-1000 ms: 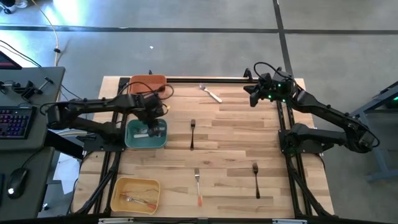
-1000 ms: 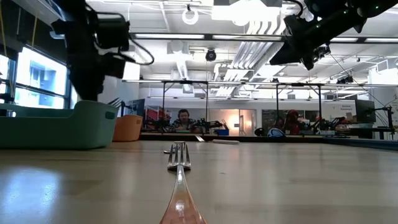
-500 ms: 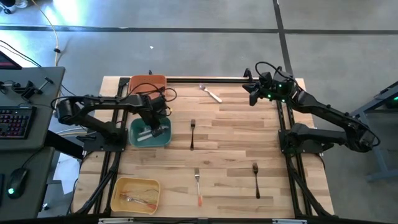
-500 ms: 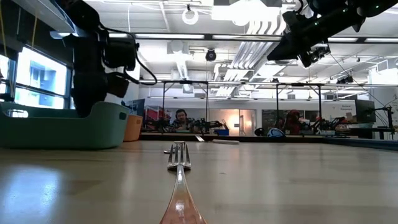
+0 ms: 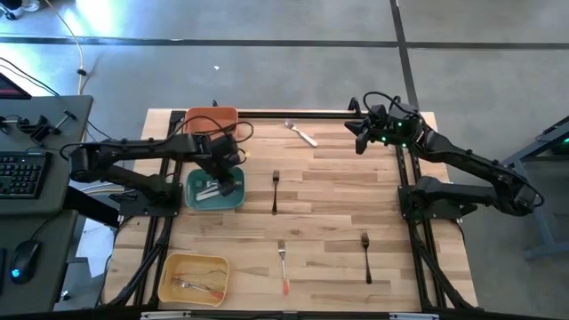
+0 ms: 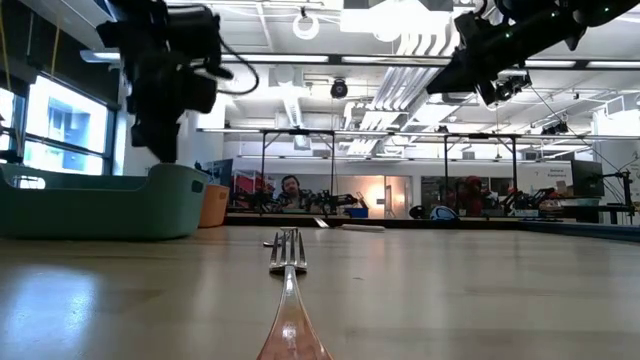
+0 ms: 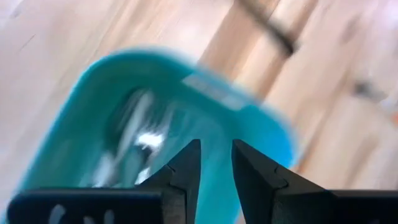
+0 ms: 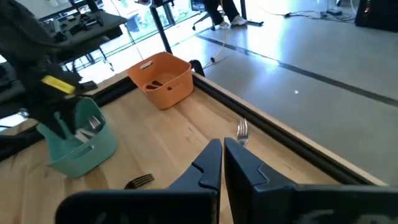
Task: Sort silverware by color (type)
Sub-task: Put the black fork into the orange bin
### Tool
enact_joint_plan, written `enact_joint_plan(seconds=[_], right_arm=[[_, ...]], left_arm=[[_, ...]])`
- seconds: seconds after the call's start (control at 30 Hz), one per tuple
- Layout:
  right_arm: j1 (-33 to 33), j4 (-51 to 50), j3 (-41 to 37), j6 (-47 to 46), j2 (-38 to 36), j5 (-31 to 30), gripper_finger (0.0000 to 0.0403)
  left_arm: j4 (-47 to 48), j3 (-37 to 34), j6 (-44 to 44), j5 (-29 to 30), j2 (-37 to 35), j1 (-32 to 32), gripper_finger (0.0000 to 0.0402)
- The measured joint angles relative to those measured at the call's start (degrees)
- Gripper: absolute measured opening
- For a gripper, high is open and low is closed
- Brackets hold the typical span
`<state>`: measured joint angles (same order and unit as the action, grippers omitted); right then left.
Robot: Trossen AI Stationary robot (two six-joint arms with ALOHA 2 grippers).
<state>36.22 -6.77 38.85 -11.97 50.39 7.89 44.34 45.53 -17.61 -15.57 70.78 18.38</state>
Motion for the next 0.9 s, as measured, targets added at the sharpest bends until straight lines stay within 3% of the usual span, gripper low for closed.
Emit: enact_joint_plan(seconds=[0.13, 0.37, 0.5, 0.7, 0.9], right_arm=[[0.0, -0.1, 0.0, 2.2, 0.6, 0.3, 0.0], [0.0, 1.5, 0.0, 4.2, 0.7, 12.1, 0.0], [0.0, 1.5, 0.0, 5.9, 0.7, 12.6, 0.0], [0.1, 1.5, 0.0, 6.5, 0.7, 13.4, 0.0], [0.1, 1.4, 0.0, 5.8, 0.5, 16.3, 0.0]], left_arm=[[-3.8, 2.1, -10.8, 1.3, -0.1, -3.9, 0.0062], [-9.4, 7.6, -29.0, 14.0, 5.0, -13.1, 0.005], [-9.1, 11.7, -38.4, 17.8, 10.6, -16.8, 0.0063], [-8.7, 19.5, -44.2, 21.1, 21.6, -20.1, 0.0102], [-8.1, 26.8, -45.2, 22.0, 32.2, -18.9, 0.0138]])
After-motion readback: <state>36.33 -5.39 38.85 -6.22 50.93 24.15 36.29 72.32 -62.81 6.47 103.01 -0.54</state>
